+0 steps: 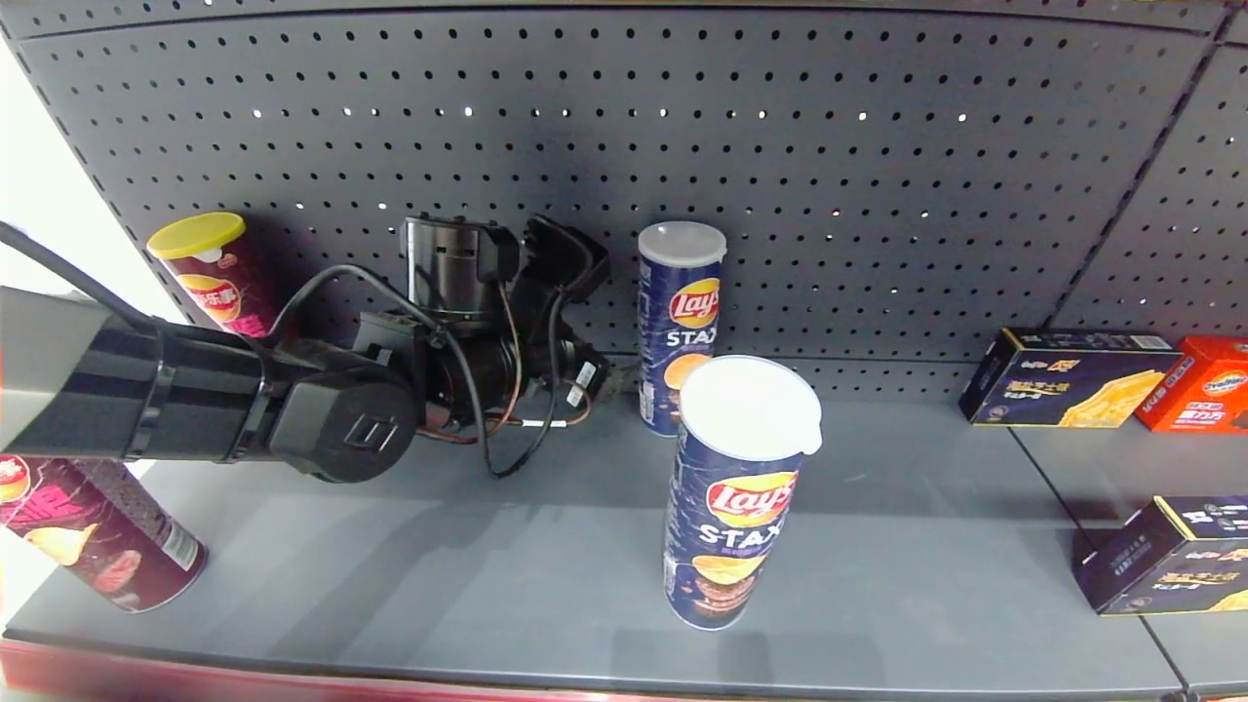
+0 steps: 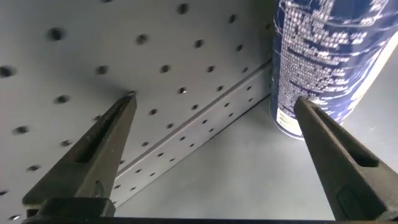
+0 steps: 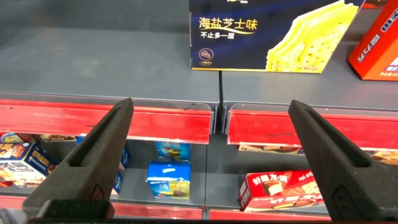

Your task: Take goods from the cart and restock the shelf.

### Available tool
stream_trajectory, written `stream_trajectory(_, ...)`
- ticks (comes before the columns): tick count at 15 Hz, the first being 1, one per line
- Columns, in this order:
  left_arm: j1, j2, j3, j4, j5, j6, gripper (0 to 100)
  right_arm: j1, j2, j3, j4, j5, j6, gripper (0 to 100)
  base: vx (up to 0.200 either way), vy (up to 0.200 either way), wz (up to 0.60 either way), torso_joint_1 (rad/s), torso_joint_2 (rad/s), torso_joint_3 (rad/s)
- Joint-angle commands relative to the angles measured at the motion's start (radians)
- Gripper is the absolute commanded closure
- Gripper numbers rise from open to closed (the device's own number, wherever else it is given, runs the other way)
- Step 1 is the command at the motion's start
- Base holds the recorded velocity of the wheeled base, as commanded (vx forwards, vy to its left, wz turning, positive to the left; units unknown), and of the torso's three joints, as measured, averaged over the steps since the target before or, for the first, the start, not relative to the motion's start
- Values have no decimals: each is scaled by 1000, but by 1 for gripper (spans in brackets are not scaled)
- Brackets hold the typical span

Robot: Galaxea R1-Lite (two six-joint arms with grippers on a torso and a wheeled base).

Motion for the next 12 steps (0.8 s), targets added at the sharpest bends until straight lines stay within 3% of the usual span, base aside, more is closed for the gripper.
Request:
stream_trajectory(1, -6, 10, -2, 3, 0, 0, 0, 0, 1, 1, 0, 0, 0, 0, 0, 0, 0, 0, 0, 0)
stream_trajectory(5, -1, 1, 27, 3, 9, 0, 0, 0, 1, -1, 0, 0, 0, 0, 0, 0, 0, 0, 0, 0)
stream_trajectory(7, 6, -82, 120, -11, 15, -8, 0, 0, 1, -1, 0, 0, 0, 0, 0, 0, 0, 0, 0, 0)
stream_trajectory(10, 8, -292, 340, -45, 14, -14, 0, 0, 1, -1, 0, 0, 0, 0, 0, 0, 0, 0, 0, 0)
stream_trajectory(12, -15, -453, 482, -47, 12, -51, 0, 0, 1, 1, 0, 0, 0, 0, 0, 0, 0, 0, 0, 0)
